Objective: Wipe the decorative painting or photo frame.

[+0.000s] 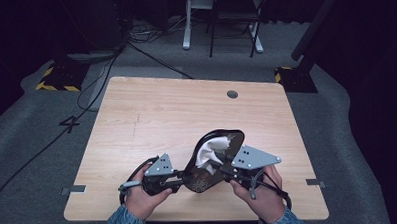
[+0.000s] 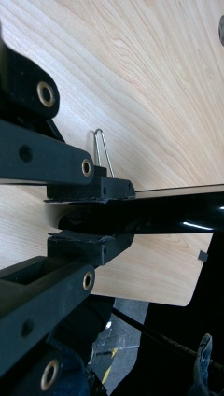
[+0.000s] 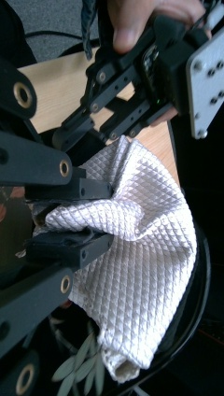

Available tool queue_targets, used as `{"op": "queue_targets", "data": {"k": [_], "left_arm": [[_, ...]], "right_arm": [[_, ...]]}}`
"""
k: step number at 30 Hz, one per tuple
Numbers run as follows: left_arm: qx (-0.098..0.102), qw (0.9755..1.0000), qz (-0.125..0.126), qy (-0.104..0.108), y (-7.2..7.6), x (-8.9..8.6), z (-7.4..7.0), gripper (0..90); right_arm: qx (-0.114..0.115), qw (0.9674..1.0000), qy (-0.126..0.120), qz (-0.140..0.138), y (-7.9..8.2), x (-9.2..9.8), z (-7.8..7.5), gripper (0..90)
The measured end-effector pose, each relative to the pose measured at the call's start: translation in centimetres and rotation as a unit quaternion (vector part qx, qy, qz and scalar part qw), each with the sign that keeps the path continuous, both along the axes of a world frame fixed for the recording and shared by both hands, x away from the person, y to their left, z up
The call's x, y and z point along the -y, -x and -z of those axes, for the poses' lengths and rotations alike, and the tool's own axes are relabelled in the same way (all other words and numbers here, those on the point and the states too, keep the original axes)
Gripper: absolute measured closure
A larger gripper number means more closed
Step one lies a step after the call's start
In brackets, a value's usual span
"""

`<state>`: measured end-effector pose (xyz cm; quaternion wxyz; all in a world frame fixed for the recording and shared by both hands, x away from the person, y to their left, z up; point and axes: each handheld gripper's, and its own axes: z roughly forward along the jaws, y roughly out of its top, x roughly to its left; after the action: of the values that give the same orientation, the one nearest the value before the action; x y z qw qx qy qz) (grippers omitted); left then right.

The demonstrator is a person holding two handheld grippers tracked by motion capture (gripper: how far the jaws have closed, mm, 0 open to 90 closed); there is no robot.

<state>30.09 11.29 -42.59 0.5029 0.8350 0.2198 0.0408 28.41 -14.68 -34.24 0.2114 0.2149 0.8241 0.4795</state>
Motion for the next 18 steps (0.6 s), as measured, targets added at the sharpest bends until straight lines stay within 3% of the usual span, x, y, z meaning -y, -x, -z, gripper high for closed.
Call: {"op": "queue_targets", "data": {"k": [8, 18], "left_arm": [[0.001, 1.0000, 0.000, 0.001, 0.0, 0.0, 0.0, 77.1], [0.000, 1.0000, 0.000, 0.003, 0.0, 0.0, 0.1, 77.2]], "right_arm": [[0.002, 0.9999, 0.003, -0.015, 0.4, -0.8, 0.0, 75.7], [-0.005, 1.0000, 0.005, 0.003, -0.2, 0.4, 0.8, 75.6]]}}
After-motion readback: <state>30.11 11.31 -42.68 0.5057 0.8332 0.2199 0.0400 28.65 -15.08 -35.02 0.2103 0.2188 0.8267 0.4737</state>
